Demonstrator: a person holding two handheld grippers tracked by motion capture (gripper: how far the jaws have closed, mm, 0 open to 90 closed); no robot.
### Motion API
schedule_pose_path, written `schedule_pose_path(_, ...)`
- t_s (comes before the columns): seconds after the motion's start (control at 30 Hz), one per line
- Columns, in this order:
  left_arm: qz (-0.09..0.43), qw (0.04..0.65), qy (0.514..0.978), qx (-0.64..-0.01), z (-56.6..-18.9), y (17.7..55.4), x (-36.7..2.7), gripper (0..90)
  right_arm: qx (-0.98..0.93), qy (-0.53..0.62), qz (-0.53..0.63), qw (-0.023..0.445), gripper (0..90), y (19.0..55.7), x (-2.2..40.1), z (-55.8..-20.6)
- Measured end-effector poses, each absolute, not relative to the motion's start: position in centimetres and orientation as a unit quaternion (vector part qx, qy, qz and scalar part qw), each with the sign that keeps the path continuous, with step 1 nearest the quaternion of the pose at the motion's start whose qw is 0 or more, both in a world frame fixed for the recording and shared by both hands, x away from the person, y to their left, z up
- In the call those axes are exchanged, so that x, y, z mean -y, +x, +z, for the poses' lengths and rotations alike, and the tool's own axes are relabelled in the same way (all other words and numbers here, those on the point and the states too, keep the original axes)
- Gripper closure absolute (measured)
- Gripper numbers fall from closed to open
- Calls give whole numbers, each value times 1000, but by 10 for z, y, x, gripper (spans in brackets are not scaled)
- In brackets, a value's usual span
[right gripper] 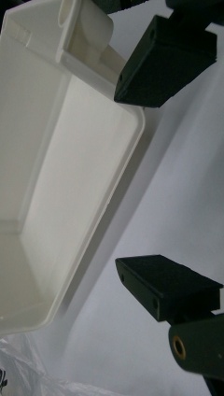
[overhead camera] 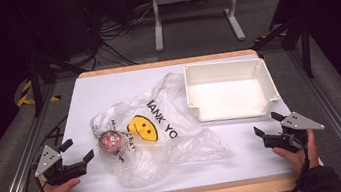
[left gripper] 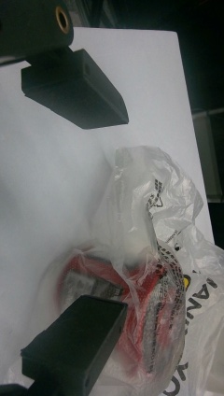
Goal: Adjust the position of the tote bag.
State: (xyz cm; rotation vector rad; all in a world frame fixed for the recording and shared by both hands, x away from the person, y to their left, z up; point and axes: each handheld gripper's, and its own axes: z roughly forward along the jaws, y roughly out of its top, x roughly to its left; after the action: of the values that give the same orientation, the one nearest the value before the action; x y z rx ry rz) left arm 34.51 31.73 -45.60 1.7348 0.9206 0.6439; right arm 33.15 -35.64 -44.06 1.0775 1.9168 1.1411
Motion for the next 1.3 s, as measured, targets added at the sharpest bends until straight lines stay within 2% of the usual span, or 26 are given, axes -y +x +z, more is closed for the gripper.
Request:
schedule_pose_path(0.33, 269, 514, 722, -377, -456, 344, -317, 106, -739, 405, 430, 325, 243, 334, 352, -439)
schedule_pose_path(0.8, 269, 520, 733, -346, -433, 317, -289, 109, -753, 367, 457, 300, 450, 326, 337, -428)
schedule_pose_path(1.3, 208, 495, 766, -354, -438, 282, -262, 58, -798, 265, 486, 238, 370, 310, 277, -414)
